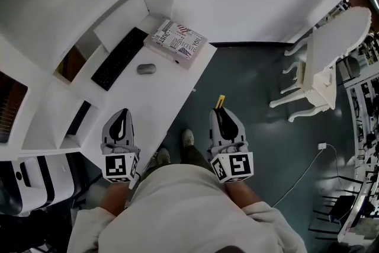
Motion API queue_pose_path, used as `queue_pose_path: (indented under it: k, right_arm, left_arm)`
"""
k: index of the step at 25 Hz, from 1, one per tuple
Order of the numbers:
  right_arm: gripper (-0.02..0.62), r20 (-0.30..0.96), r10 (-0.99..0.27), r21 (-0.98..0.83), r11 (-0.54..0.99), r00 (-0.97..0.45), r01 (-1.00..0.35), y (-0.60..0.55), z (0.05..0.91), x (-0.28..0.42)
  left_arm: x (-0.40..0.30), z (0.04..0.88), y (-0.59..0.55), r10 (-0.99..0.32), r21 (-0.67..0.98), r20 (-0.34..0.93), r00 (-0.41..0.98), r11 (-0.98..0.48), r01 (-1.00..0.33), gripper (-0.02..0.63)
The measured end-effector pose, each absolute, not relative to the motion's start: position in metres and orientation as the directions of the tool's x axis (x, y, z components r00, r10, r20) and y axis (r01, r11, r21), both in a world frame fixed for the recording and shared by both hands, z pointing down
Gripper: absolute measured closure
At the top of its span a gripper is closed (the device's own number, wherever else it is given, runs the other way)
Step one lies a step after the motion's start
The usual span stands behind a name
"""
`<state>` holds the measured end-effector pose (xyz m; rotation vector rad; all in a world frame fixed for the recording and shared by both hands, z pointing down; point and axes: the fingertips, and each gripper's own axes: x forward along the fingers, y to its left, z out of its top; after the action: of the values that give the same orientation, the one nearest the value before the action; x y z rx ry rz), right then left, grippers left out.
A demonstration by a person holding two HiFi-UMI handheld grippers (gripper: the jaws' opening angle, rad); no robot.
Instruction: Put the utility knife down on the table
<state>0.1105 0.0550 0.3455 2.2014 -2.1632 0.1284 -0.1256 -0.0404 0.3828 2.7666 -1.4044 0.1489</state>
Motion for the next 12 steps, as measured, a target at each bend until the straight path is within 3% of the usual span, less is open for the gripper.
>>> queue_pose_path:
  k: [12]
  right_arm:
    - [0.527,0.271,-0.958,-0.137,0.061,-0.097,-0.989,-0.037,0.432,0.145]
  left_arm:
    - [-0.111,0.395,-0.077,-0.869,-0.031,0.165,0.466,-0.477,-0.878,0.604]
